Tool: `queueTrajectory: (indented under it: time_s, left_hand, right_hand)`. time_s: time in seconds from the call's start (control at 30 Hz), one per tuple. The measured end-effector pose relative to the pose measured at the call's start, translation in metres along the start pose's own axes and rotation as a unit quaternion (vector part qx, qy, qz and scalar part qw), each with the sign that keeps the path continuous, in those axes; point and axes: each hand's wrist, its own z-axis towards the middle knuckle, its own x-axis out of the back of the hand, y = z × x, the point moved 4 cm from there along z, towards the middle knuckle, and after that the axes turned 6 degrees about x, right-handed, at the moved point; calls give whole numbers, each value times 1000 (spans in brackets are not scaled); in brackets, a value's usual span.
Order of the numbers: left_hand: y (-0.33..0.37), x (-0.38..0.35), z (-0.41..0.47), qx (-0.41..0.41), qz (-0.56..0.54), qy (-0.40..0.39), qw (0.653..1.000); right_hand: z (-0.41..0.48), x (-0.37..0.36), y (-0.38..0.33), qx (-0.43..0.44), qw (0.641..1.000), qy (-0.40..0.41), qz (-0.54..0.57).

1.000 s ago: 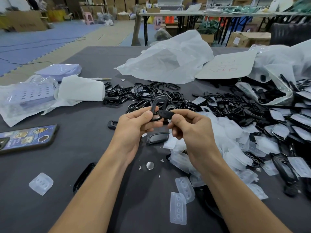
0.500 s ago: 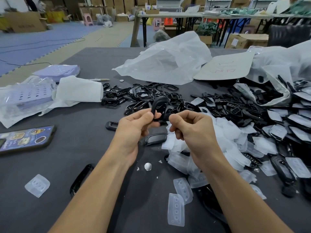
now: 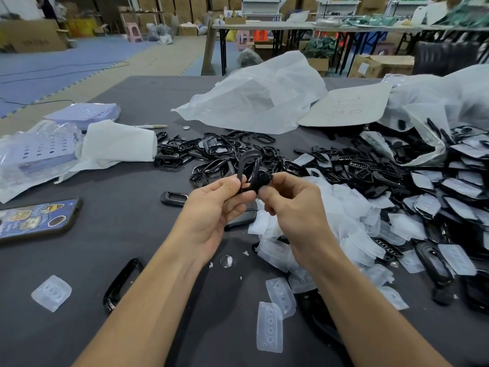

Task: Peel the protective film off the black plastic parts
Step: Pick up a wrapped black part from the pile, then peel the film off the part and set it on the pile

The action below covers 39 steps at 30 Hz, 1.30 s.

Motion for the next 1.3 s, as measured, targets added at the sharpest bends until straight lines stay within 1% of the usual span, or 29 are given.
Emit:
queueTrajectory:
  time_s: [0.13, 0.17, 0.3, 0.37, 0.43, 0.53, 0.6, 0.67, 0.8, 0.9, 1.0, 1.07, 1.13, 1.2, 1.3]
  left_hand:
    - [-2, 4, 2, 13, -17, 31, 999]
    - [-1, 6, 2, 11, -15, 40, 999]
    - [4, 16, 4, -13, 14, 56, 998]
    - [8, 18, 5, -34, 32, 49, 998]
    - [12, 18, 5, -56, 63, 33, 996]
    - [11, 12, 4, -78, 106, -4, 991]
    - [10, 8, 3, -90, 126, -15, 988]
    - [9, 7, 4, -99, 136, -8, 986]
    - [10, 8, 2, -138, 183, 6, 973]
    - [11, 6, -1, -170, 227, 10, 959]
    - [11, 7, -3, -193, 261, 31, 945]
    - [11, 7, -3, -199, 271, 38, 941]
    - [9, 5, -4, -187, 243, 26, 951]
    - [7, 2, -4, -148, 196, -10, 969]
    - [4, -1, -7, -114, 187, -54, 974]
  right_hand:
    - [0, 2, -3, -53, 995, 8, 88]
    - [1, 4, -4, -56, 994, 6, 94]
    - [5, 15, -6, -37, 999, -2, 5]
    - [9, 20, -6, -30, 997, -12, -64]
    - [11, 24, -6, -32, 994, -28, -104]
    - [8, 21, -10, -29, 993, -80, -86]
    - [7, 21, -13, -32, 996, -71, -33]
    - [7, 23, -13, -42, 997, -63, -3]
    - [6, 21, -13, -58, 990, -129, -13]
    - [5, 20, -12, -57, 985, -159, -40]
    - [3, 18, -13, -64, 980, -184, -39]
    - [3, 18, -12, -75, 982, -169, -44]
    - [5, 18, -8, -98, 985, -136, -33]
    - [6, 20, -4, -113, 988, -102, -12]
    - [8, 23, -2, -110, 990, -89, -2]
